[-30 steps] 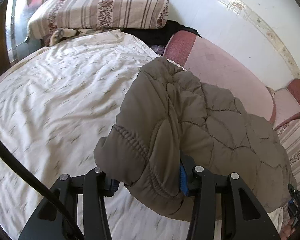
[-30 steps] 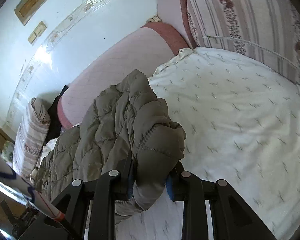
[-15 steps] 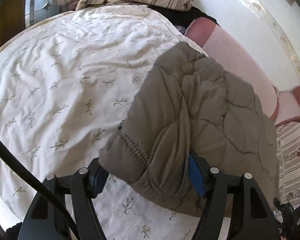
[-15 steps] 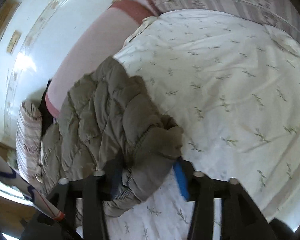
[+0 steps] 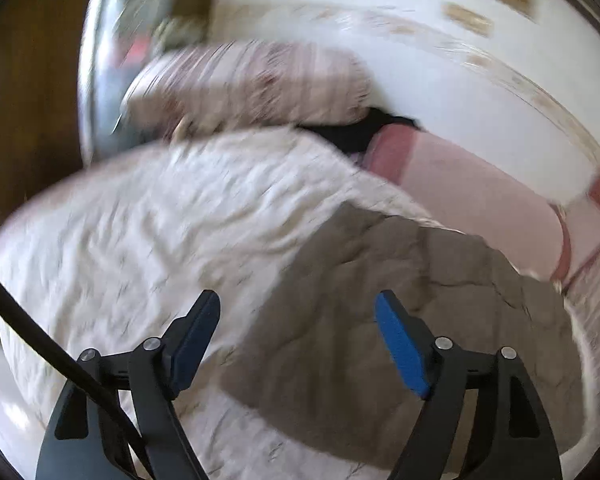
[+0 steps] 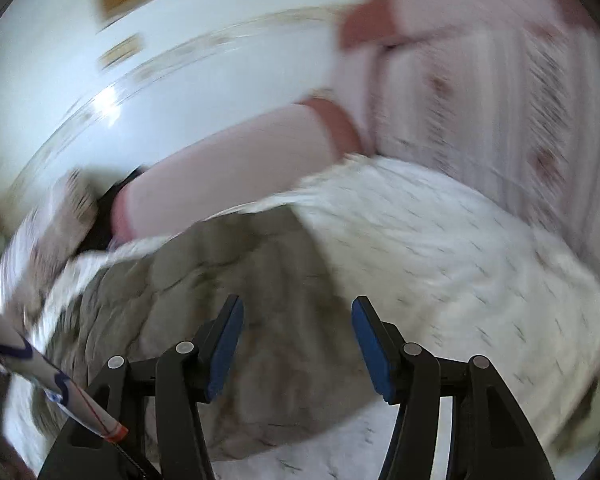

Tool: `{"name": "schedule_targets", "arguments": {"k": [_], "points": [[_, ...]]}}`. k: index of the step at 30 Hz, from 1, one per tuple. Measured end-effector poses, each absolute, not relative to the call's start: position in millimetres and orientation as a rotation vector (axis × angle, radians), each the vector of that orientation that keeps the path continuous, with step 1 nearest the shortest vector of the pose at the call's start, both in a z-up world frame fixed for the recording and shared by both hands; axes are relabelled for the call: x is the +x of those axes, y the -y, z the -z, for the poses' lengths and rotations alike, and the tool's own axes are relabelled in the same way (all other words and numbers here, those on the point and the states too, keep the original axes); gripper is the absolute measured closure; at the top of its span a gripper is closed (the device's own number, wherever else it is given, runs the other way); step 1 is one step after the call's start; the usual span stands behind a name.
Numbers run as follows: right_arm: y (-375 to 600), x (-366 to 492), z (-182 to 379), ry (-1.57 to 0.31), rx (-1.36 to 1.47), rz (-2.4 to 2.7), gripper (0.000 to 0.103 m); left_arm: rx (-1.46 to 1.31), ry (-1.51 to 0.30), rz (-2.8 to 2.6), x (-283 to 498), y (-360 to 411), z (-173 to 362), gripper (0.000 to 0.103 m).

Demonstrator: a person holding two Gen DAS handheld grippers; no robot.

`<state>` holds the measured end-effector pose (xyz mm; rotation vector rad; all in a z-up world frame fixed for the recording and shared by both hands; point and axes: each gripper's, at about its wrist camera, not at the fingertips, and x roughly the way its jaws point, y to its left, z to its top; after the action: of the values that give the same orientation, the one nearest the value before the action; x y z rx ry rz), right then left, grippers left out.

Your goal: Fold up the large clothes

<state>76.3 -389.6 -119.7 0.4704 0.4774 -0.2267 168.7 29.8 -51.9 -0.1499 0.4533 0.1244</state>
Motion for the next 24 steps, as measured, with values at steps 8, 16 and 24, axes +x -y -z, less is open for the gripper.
{"name": "schedule_targets", "arguments": {"k": [8,16,24], "points": [[322.3,122.5,133.7,-0.537,0.334,0.097,0.045,0.214,-0.448,0.09,188.1,97.7,86.4,0.018],[312.2,172.6,176.1,-0.722,0.35,0.14,0.044,0.199,-0.568,0.074,228.6,101.2,128.1,0.001],[302.2,180.9,179.0,-0.735,0.282,0.188,0.041,0.223,-0.534,0.057,229.4,104.9,136.9,0.0]]}}
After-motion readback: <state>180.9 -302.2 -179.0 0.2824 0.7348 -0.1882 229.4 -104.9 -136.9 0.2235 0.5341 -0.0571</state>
